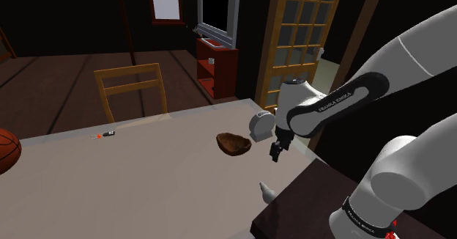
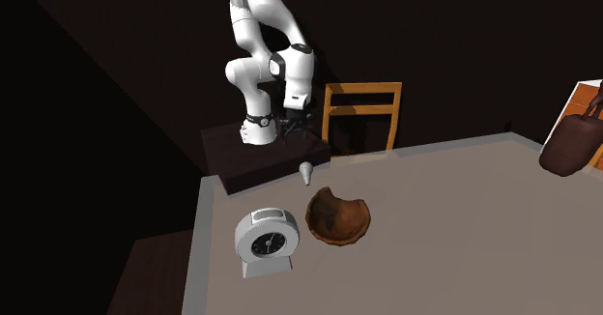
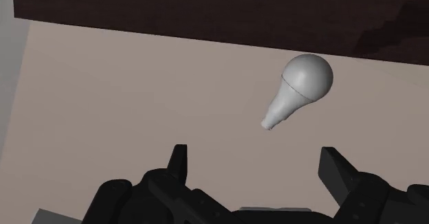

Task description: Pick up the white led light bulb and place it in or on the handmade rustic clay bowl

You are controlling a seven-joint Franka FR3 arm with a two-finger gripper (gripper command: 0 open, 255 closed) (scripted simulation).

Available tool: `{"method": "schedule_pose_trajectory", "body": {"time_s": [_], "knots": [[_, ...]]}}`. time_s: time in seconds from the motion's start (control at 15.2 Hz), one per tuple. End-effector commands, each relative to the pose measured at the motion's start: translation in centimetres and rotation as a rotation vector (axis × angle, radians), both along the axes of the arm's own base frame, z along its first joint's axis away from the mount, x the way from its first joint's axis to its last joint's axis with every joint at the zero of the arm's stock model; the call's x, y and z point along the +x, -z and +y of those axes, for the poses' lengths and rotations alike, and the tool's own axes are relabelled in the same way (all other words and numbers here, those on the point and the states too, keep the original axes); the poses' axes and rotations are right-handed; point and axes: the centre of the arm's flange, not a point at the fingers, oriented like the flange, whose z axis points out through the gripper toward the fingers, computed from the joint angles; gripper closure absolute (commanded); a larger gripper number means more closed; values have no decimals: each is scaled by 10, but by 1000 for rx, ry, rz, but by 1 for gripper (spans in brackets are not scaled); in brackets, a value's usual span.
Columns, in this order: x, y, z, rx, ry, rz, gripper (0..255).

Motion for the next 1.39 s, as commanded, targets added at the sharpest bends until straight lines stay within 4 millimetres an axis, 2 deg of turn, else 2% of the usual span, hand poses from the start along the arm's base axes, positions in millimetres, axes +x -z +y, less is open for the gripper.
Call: {"method": "schedule_pose_trajectory", "body": {"time_s": [0.0, 0.26, 0.73, 1.25, 1.32], "knots": [[7, 24, 3, 9, -7, -20, 0], [22, 70, 9, 24, -21, -49, 0], [22, 107, 7, 24, -21, -49, 0], [22, 110, 7, 24, -21, -49, 0], [22, 110, 7, 24, -21, -49, 255]]}}
